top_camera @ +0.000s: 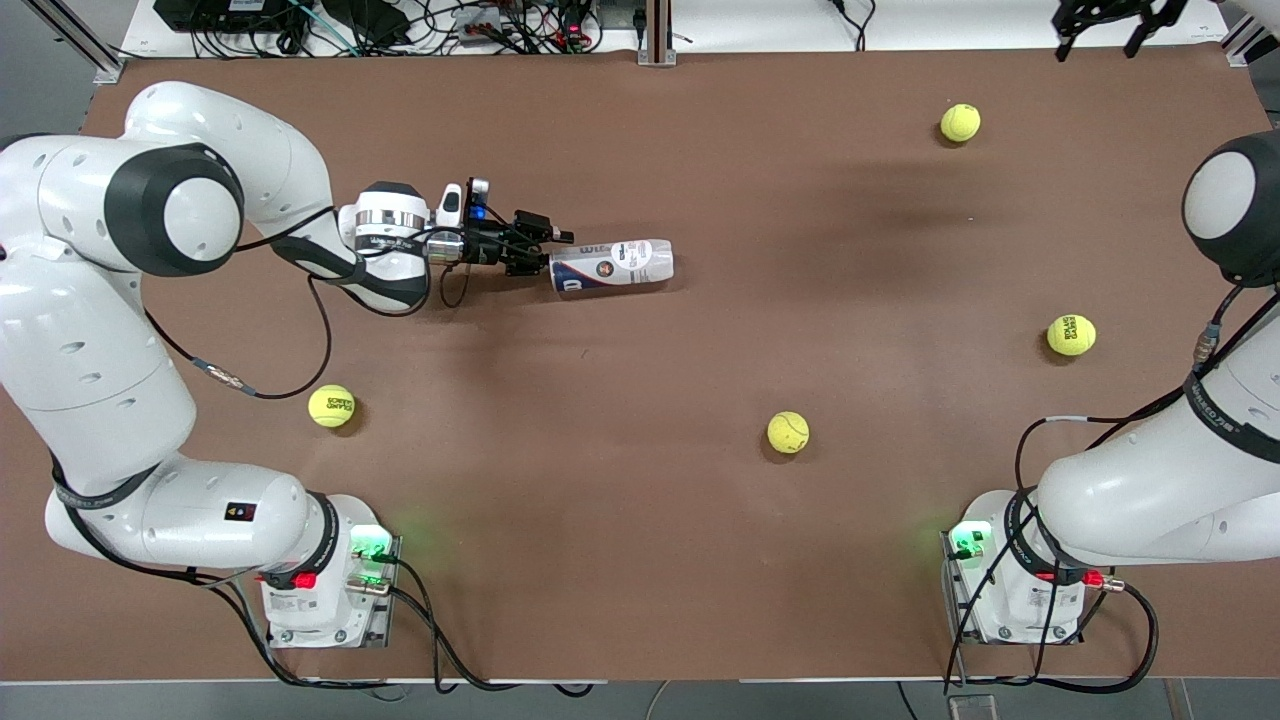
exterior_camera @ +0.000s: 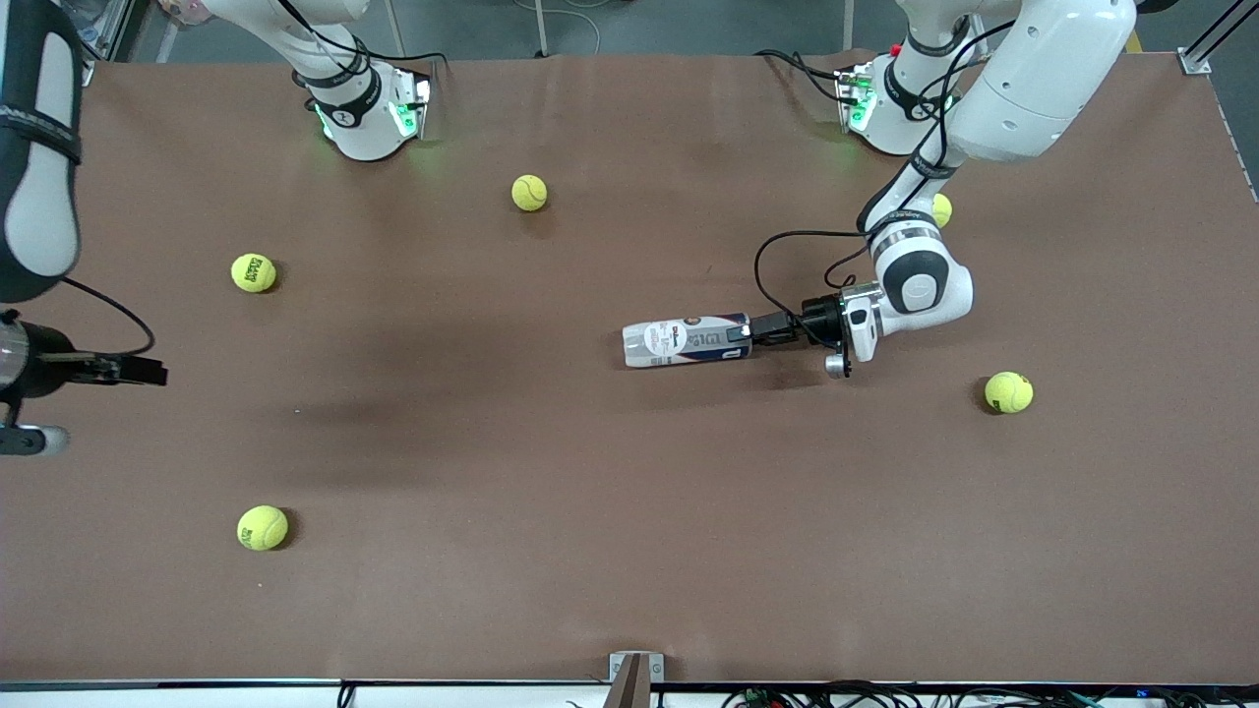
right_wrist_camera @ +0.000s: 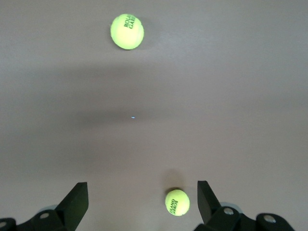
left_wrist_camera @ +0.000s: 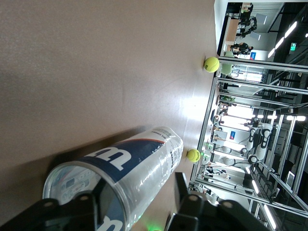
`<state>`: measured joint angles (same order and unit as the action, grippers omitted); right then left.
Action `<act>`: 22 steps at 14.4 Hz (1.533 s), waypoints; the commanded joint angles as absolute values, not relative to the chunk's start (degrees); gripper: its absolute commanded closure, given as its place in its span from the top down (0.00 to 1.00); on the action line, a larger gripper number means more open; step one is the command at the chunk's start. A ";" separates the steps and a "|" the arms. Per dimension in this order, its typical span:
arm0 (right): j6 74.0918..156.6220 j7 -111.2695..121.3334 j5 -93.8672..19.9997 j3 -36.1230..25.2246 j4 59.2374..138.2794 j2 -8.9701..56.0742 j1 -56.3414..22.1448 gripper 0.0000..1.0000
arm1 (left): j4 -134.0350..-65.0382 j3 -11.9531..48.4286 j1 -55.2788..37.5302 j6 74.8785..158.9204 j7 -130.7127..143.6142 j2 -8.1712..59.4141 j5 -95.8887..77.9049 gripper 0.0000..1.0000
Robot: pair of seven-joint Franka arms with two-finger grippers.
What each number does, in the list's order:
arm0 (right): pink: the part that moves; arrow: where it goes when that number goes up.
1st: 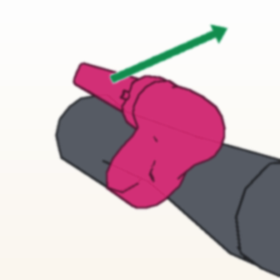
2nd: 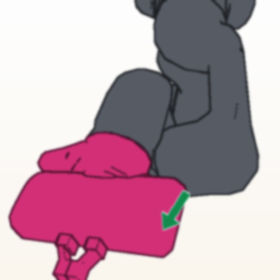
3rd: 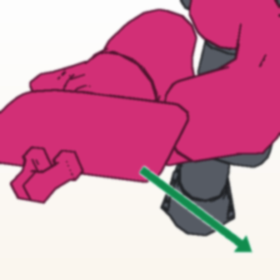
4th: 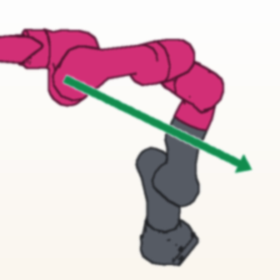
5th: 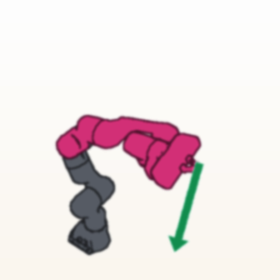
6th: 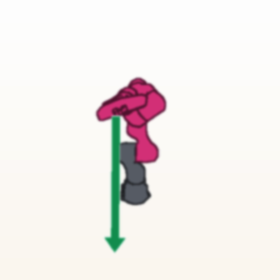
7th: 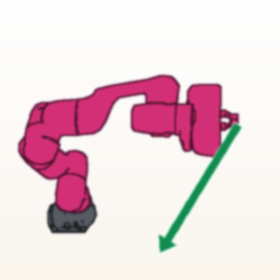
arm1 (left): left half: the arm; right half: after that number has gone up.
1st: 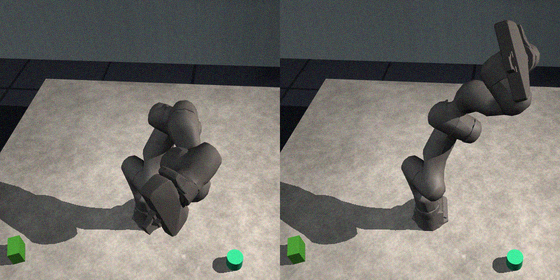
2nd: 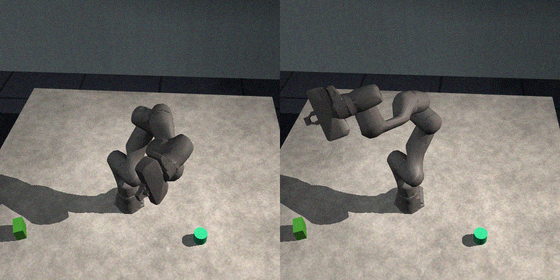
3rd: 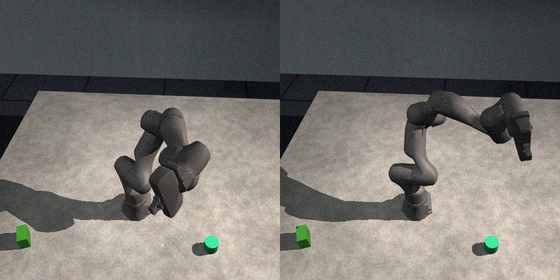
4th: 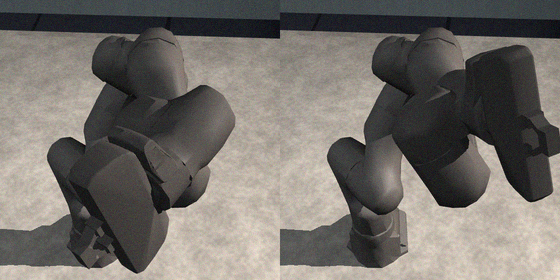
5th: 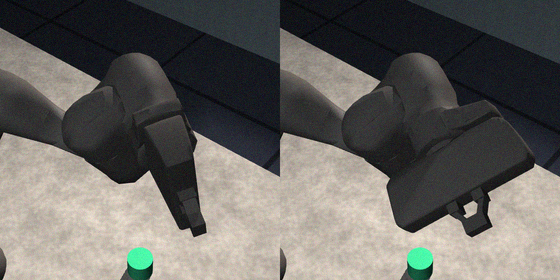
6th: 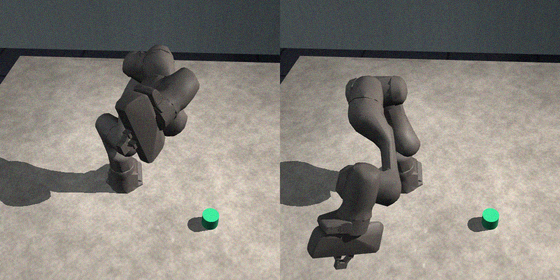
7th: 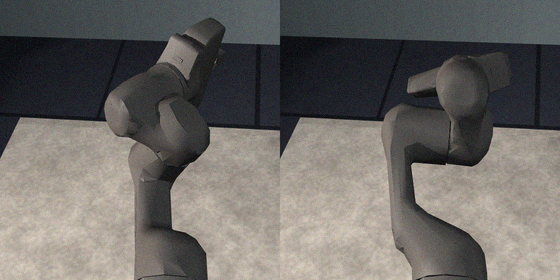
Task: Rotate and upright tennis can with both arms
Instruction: 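Grasp the can's end with the left gripper while the right arm withdraws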
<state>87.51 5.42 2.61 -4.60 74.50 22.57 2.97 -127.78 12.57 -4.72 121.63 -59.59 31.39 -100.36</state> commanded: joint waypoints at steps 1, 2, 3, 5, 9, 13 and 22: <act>87.10 5.98 3.69 -3.52 73.57 21.09 3.60 1.00 | -127.35 12.83 -4.75 122.52 -60.47 31.20 -101.69 0.11; 87.27 5.98 3.60 -3.60 73.30 21.09 3.78 1.00 | -127.35 12.83 -4.75 122.52 -60.47 31.11 -101.69 0.05; 87.28 6.06 3.69 -3.60 72.95 21.09 3.78 1.00 | -127.27 12.83 -4.66 122.43 -60.47 31.11 -101.69 0.02; 87.36 5.80 3.26 -3.52 72.69 21.09 3.78 1.00 | -126.22 12.92 -4.57 122.43 -59.86 30.85 -101.69 0.00; 86.75 5.80 3.25 -2.99 72.69 19.96 2.90 1.00 | -121.65 12.83 -4.66 122.08 -49.96 27.00 -100.38 0.00; 82.10 5.80 2.64 -2.99 73.21 17.14 2.81 1.00 | -116.03 12.83 -4.04 122.17 -30.20 22.42 -85.12 0.00; 86.91 5.71 0.97 -5.00 84.88 7.84 -0.25 1.00 | -95.74 13.97 -8.69 116.47 24.22 19.51 -33.97 0.00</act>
